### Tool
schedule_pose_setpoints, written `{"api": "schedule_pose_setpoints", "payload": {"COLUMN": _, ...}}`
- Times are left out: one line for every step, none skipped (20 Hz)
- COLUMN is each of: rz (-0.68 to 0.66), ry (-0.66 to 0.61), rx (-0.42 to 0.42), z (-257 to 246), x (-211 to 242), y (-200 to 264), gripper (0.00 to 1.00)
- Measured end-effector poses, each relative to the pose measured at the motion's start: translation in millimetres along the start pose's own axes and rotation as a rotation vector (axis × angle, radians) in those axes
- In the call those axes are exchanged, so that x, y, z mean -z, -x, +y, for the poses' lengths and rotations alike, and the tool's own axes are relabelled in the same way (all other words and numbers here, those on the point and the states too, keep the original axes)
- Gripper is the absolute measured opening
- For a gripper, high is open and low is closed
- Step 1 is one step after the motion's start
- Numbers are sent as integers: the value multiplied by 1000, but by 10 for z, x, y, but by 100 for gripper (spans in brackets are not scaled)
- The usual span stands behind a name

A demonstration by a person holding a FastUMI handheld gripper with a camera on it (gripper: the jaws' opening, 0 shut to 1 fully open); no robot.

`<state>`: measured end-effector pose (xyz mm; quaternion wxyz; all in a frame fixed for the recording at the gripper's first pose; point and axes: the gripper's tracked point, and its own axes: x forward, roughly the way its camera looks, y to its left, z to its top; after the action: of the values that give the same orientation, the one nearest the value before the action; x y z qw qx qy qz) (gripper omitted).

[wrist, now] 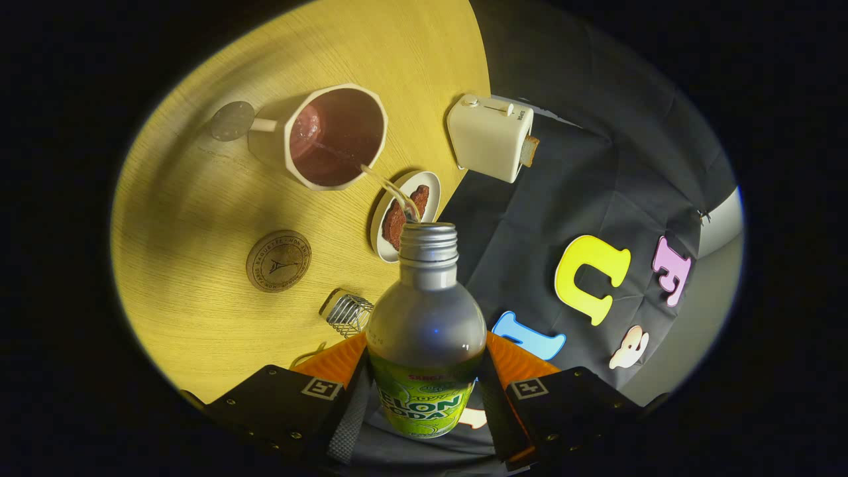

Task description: Take the bottle from table, then pour the juice into the cup, finally place the bottle on the coaster

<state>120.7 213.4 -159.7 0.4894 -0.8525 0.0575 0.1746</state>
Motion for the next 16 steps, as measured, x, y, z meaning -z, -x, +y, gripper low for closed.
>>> {"api": "schedule_pose_setpoints", "payload": {"rz": -1, "ry": 4, "rx": -1, "z": 8, "x": -15, "y": -15, "gripper": 77}}
{"api": "schedule_pose_setpoints", "payload": {"rz": -4, "ry": 12, "rx": -2, "z": 8, "x": -24, "y": -17, "gripper": 77}}
{"api": "schedule_pose_setpoints", "payload": {"rz": -7, "ry": 20, "rx": 0, "z": -1, "x": -40, "y": -23, "gripper": 77}}
{"api": "schedule_pose_setpoints", "payload": {"rz": -9, "ry": 25, "rx": -2, "z": -4, "x": -41, "y": -46, "gripper": 77}}
{"api": "schedule_pose_setpoints", "payload": {"rz": -12, "ry": 31, "rx": -1, "z": -7, "x": -66, "y": -35, "gripper": 77}}
{"api": "schedule_pose_setpoints", "payload": {"rz": -13, "ry": 37, "rx": -3, "z": -1, "x": -72, "y": -34, "gripper": 77}}
{"api": "schedule_pose_setpoints", "payload": {"rz": -15, "ry": 43, "rx": -3, "z": 0, "x": -79, "y": -42, "gripper": 77}}
{"api": "schedule_pose_setpoints", "payload": {"rz": -16, "ry": 49, "rx": -5, "z": -1, "x": -92, "y": -47, "gripper": 77}}
{"api": "schedule_pose_setpoints", "payload": {"rz": -18, "ry": 57, "rx": -5, "z": 5, "x": -109, "y": -52, "gripper": 77}}
{"api": "schedule_pose_setpoints", "payload": {"rz": -19, "ry": 66, "rx": -7, "z": 1, "x": -106, "y": -71, "gripper": 77}}
{"api": "schedule_pose_setpoints", "payload": {"rz": -19, "ry": 73, "rx": -8, "z": 6, "x": -124, "y": -61, "gripper": 77}}
{"api": "schedule_pose_setpoints", "payload": {"rz": -20, "ry": 79, "rx": -11, "z": 10, "x": -130, "y": -70, "gripper": 77}}
{"api": "schedule_pose_setpoints", "payload": {"rz": -19, "ry": 84, "rx": -13, "z": 18, "x": -140, "y": -71, "gripper": 77}}
{"api": "schedule_pose_setpoints", "payload": {"rz": -19, "ry": 88, "rx": -17, "z": 28, "x": -145, "y": -74, "gripper": 77}}
{"api": "schedule_pose_setpoints", "payload": {"rz": -18, "ry": 92, "rx": -20, "z": 34, "x": -153, "y": -79, "gripper": 77}}
{"api": "schedule_pose_setpoints", "payload": {"rz": -18, "ry": 97, "rx": -22, "z": 37, "x": -163, "y": -83, "gripper": 77}}
